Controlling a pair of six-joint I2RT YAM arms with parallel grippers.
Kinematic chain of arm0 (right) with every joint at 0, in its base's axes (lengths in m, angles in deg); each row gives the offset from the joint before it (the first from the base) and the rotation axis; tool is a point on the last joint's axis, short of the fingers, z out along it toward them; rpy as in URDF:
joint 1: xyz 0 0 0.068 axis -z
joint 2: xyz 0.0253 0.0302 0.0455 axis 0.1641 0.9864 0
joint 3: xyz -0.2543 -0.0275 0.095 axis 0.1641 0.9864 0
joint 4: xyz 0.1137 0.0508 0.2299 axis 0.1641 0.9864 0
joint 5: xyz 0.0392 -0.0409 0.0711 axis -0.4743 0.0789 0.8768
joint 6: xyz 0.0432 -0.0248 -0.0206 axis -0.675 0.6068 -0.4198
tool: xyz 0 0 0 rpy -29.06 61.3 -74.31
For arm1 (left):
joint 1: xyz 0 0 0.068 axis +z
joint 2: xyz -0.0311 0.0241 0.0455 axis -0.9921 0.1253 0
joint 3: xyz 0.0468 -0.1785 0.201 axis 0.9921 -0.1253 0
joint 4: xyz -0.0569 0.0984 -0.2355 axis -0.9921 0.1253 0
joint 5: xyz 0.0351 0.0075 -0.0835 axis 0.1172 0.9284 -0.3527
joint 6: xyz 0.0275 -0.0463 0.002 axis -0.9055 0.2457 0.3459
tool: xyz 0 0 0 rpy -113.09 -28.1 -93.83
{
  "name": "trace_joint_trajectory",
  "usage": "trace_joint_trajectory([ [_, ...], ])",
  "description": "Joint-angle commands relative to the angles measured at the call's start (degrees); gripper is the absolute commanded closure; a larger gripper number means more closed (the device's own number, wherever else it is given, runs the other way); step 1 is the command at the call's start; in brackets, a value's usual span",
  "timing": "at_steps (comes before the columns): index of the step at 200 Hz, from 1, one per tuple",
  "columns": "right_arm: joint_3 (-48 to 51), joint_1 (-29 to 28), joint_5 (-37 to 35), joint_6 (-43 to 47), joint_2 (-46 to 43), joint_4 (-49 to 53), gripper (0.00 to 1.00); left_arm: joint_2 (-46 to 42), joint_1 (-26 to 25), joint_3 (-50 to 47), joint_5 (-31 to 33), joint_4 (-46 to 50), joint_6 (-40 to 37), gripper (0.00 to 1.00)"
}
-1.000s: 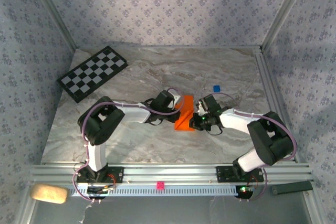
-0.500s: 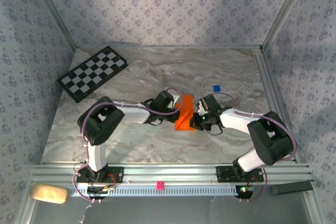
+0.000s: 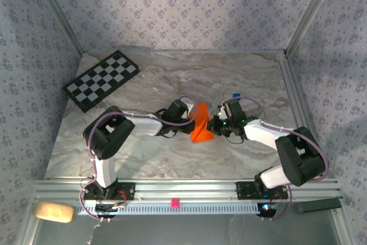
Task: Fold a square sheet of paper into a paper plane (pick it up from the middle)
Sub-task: Fold the triangle a second time at the center of the table.
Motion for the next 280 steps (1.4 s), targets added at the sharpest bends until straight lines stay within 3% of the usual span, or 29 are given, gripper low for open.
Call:
trace_joint_trajectory([
  [1, 0.2, -0.2, 2.8, -3.9, 1.4, -6.0, 0.96, -0.7, 0.6, -1.2, -0.1, 0.8, 0.5, 0.97],
  [59, -0.1, -0.7, 4.7, -10.1, 7.7, -16.4, 1.0, -0.6, 1.1, -1.6, -0.2, 0.1, 0.7, 0.98],
  [200, -1.6, -1.2, 7.3, -11.2, 14.9, -21.2, 1.0, -0.6, 1.6, -1.4, -0.7, 0.6, 0.0, 0.99],
  [280, 2.5, -0.5, 6.3, -11.8, 17.4, -22.8, 1.0, -0.8, 1.8, -1.7, -0.4, 1.3, -0.4, 0.99],
])
